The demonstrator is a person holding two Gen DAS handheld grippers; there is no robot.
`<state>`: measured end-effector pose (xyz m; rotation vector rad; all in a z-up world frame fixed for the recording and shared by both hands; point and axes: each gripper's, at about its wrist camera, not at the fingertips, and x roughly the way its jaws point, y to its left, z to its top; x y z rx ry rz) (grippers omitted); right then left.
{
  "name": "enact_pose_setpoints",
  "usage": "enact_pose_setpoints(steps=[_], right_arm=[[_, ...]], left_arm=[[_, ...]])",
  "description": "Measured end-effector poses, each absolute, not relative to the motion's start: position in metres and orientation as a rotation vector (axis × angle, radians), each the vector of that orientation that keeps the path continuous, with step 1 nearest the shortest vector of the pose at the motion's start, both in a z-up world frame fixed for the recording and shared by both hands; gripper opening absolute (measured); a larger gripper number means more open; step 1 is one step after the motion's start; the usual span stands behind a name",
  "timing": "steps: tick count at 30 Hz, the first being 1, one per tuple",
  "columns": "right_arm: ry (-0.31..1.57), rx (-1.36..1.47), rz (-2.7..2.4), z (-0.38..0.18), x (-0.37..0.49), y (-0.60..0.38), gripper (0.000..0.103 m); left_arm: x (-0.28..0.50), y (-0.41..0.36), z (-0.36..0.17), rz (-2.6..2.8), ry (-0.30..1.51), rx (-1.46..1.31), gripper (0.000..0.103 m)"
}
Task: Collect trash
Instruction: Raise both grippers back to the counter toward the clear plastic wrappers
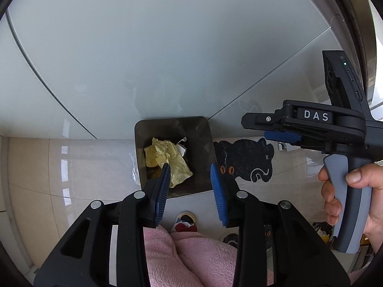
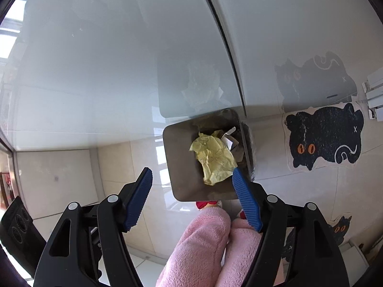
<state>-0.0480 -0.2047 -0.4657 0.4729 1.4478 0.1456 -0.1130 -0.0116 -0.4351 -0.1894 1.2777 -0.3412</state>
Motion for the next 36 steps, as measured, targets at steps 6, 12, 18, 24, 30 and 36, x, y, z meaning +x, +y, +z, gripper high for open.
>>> enact_pose_setpoints(steps=[6, 12, 18, 24, 30, 36], right_arm=[[1.365, 0.484, 0.152, -0.402, -0.064, -0.223, 0.098], [1.206, 0.483, 0.202, -0.312, -0.086, -0.242, 0.100], [0.951, 0.366, 0.273, -0.217, -0.086, -0.244, 0.100], [0.814, 0.256, 0.298, -0.166, -0.053, -0.225, 0.099], [0.799, 0.098, 0.314, -0.158, -0.001, -0.205, 0.070], [0.843, 0.096, 0.302, -0.176, 0.047, -0.202, 0.065]], left_arm=[[-0.115, 0.007, -0.365, -0.323, 1.190, -0.233, 0.056], [-0.110, 0.027, -0.263, -0.312, 1.030, -0.277, 0.070], [-0.082, 0.036, -0.180, -0.317, 0.880, -0.248, 0.071], [-0.041, 0.040, -0.147, -0.320, 0.843, -0.216, 0.071], [0.003, 0.035, -0.139, -0.342, 0.853, -0.222, 0.071], [0.049, 0.025, -0.148, -0.379, 0.889, -0.223, 0.071]])
